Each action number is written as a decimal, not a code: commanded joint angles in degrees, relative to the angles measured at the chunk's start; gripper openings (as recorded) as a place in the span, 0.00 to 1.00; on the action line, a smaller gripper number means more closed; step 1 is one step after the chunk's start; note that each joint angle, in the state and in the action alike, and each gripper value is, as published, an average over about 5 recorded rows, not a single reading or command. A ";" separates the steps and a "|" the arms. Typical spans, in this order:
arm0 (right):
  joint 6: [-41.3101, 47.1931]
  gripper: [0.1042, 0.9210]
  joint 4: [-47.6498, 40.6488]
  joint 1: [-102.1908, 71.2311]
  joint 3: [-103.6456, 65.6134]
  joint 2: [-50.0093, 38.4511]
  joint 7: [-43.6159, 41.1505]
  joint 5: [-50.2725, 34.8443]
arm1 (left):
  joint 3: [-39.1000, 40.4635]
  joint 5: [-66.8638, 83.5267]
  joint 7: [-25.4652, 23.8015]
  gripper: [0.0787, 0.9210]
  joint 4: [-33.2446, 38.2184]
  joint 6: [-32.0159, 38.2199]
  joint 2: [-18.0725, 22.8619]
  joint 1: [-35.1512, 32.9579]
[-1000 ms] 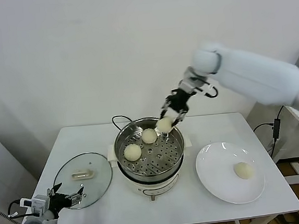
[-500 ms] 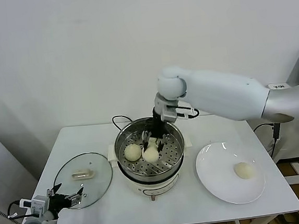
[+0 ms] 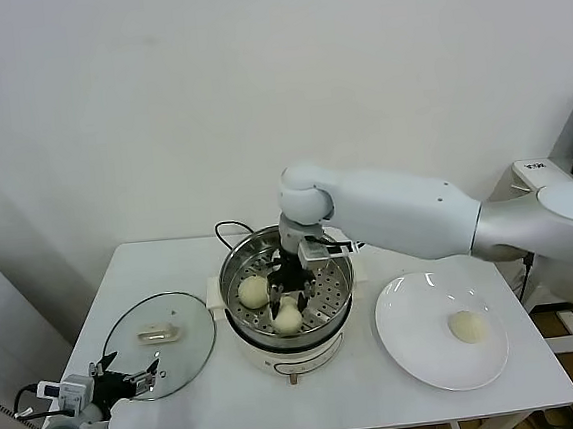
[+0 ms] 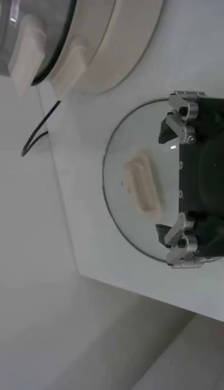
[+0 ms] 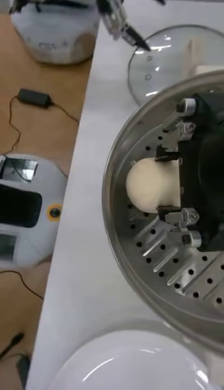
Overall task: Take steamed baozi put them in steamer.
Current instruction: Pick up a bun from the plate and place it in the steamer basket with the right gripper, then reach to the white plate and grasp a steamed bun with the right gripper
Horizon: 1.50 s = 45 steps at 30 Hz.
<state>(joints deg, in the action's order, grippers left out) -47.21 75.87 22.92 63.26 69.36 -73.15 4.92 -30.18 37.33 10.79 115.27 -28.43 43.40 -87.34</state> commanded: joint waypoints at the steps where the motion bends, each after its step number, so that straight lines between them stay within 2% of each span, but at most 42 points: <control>1: -2.35 0.59 -0.45 -3.16 -2.04 0.90 -0.10 5.15 | -0.08 -0.02 -0.03 0.88 -0.04 0.08 -0.05 -0.16; 7: 0.12 0.80 -1.70 -0.84 -4.70 -0.34 0.29 4.21 | -0.22 -0.03 -0.03 0.88 0.04 0.10 0.03 -0.41; 10: 4.30 0.86 -4.68 1.68 -7.79 -1.92 0.41 1.44 | -0.43 -0.06 -0.03 0.88 0.09 0.12 0.05 -0.67; 15: 16.74 0.88 -10.37 8.20 -8.35 -8.16 -1.24 -6.39 | -0.91 -0.10 -0.04 0.88 0.47 0.15 0.12 -1.22; 20: 29.96 0.88 -14.76 13.58 -0.55 -16.22 -4.02 -15.12 | -0.99 -0.09 -0.04 0.88 0.64 0.05 0.48 -1.08; 24: 37.08 0.88 -15.17 14.97 6.15 -22.29 -5.04 -20.58 | -0.86 -0.07 -0.02 0.88 0.65 -0.09 0.77 -0.70; 30: 39.68 0.88 -12.72 12.59 11.79 -32.81 -5.09 -21.56 | -0.95 0.55 -0.01 0.88 0.71 -0.11 0.91 -0.10; 34: 40.34 0.88 -11.14 6.98 9.28 -38.23 -4.44 -19.59 | -1.03 0.88 0.02 0.88 0.57 -0.08 0.70 0.20; 45: 40.06 0.88 -13.55 -12.44 -5.10 -40.98 -1.09 -12.04 | -0.93 0.97 0.03 0.88 0.63 -0.15 0.60 0.54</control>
<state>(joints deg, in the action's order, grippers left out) -10.54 63.32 22.34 64.29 34.44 -75.65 -9.38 -31.19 38.20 10.80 115.92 -28.51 44.00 -86.90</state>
